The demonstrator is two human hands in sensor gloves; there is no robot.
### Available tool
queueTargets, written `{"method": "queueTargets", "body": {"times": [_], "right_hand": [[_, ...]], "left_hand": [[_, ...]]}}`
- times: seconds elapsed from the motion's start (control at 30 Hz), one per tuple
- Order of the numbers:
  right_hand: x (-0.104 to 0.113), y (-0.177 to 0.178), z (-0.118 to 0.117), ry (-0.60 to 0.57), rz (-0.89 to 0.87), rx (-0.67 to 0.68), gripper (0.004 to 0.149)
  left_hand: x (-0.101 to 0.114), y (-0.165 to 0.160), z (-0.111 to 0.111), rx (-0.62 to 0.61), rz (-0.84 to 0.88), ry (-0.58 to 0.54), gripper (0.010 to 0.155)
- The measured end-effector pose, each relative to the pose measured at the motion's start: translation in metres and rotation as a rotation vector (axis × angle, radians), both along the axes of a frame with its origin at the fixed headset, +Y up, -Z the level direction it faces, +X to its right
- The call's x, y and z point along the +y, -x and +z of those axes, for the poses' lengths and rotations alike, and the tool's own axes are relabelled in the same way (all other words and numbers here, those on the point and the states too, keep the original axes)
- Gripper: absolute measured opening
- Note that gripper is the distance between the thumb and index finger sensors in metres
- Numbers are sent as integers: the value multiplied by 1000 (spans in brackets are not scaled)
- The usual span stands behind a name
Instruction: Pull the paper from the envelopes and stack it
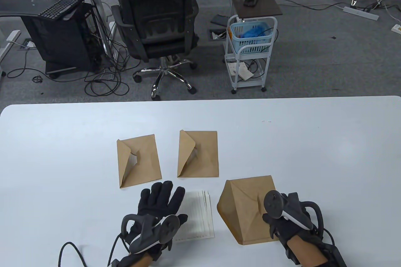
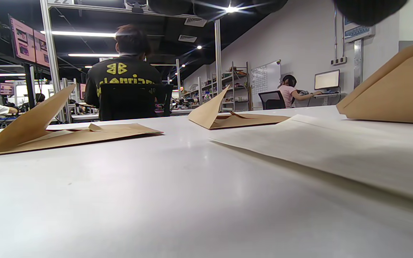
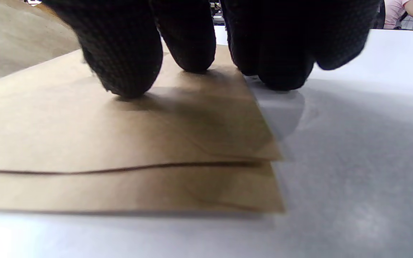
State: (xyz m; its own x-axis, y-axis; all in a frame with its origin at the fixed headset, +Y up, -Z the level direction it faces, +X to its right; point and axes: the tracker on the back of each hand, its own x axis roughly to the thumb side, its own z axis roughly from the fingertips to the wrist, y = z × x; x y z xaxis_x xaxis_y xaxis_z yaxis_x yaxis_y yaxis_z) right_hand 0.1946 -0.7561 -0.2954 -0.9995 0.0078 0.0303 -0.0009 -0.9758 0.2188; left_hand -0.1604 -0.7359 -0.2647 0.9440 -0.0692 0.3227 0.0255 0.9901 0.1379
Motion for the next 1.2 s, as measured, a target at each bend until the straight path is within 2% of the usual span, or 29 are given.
{"method": "queueTargets", "body": {"times": [0.1, 0.17, 0.27, 0.4, 0.5, 0.67, 0.87, 1.2], "right_hand": [[8, 1, -2, -19, -13, 10, 57], [19, 2, -1, -108, -33, 23, 56], [41, 2, 2, -253, -46, 96, 62], [57, -3, 7, -323, -115, 223, 65], [55, -8, 11, -344, -151, 234, 73], [35, -16, 16, -343, -79, 223, 83], [29, -21, 16, -288, -109, 191, 84], [32, -17, 20, -302, -122, 183, 83]], "left_hand": [[0, 0, 0, -2, 0, -4, 75], [0, 0, 0, -2, 2, -5, 75], [0, 1, 0, -1, -1, -3, 75], [-1, 1, 0, 2, -6, 5, 75], [-1, 0, 0, 3, -11, 4, 75], [-2, 1, 0, 3, -11, 3, 75], [-2, 1, -1, 8, -8, 8, 75], [-4, 8, -7, 38, -21, 22, 75]]}}
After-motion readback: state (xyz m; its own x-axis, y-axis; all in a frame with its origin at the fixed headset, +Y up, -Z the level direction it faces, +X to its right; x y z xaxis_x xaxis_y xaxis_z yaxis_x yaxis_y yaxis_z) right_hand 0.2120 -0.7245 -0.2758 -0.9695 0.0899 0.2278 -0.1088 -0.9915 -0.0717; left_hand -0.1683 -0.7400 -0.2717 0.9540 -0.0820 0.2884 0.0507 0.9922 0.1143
